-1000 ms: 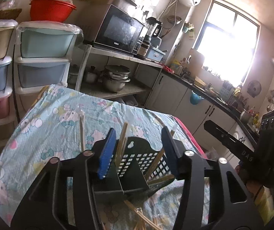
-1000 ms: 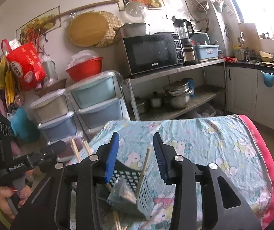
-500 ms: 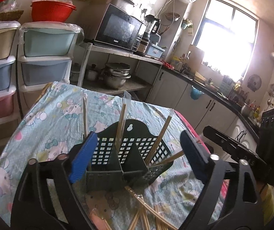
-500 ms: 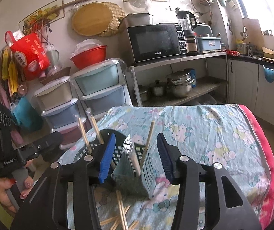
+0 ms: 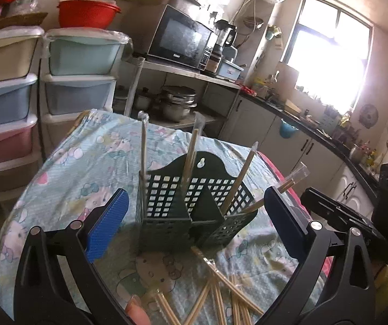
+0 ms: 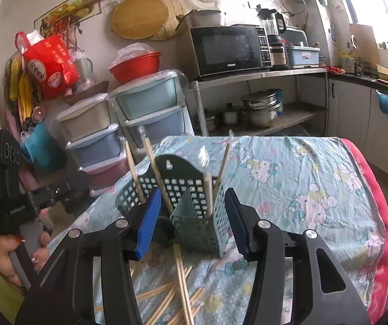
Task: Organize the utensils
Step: 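Raise both open grippers away from the caddy, then move both grippers down to the loose chopsticks beside the caddy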
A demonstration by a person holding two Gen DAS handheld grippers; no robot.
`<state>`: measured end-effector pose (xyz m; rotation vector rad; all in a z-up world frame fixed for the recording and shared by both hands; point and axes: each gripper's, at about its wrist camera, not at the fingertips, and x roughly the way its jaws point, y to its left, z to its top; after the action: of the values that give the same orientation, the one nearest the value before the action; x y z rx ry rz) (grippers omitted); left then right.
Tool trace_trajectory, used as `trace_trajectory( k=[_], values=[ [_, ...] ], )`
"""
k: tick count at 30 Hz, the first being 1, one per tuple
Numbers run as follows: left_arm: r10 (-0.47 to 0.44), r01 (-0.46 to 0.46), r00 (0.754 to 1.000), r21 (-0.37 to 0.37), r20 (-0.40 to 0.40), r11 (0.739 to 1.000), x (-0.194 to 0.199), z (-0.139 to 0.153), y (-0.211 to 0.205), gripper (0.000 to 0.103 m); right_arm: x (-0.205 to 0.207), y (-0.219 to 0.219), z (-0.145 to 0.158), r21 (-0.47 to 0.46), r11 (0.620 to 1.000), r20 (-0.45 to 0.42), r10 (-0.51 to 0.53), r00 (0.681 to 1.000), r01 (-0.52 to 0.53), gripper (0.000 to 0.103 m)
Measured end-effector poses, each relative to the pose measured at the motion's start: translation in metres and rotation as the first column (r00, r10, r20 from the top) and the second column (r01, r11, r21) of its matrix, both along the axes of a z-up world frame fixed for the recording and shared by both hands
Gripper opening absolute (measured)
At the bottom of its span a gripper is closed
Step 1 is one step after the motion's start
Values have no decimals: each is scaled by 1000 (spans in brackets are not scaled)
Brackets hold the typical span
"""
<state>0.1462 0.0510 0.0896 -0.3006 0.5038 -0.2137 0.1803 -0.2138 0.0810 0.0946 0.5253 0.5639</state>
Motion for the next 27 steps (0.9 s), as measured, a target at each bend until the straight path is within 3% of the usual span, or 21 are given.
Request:
trace_trajectory(
  k=[14,27],
  values=[
    [10,-10,999,1,-38,1000,-18,-16,2,92,-19,6,-17,-32,999,-29,37,999,-38,47],
    [25,-26,990,-8,-140,1000,-24,-57,8,92,-22,15,-41,-53,996,-78,66,995,-71,47]
  ],
)
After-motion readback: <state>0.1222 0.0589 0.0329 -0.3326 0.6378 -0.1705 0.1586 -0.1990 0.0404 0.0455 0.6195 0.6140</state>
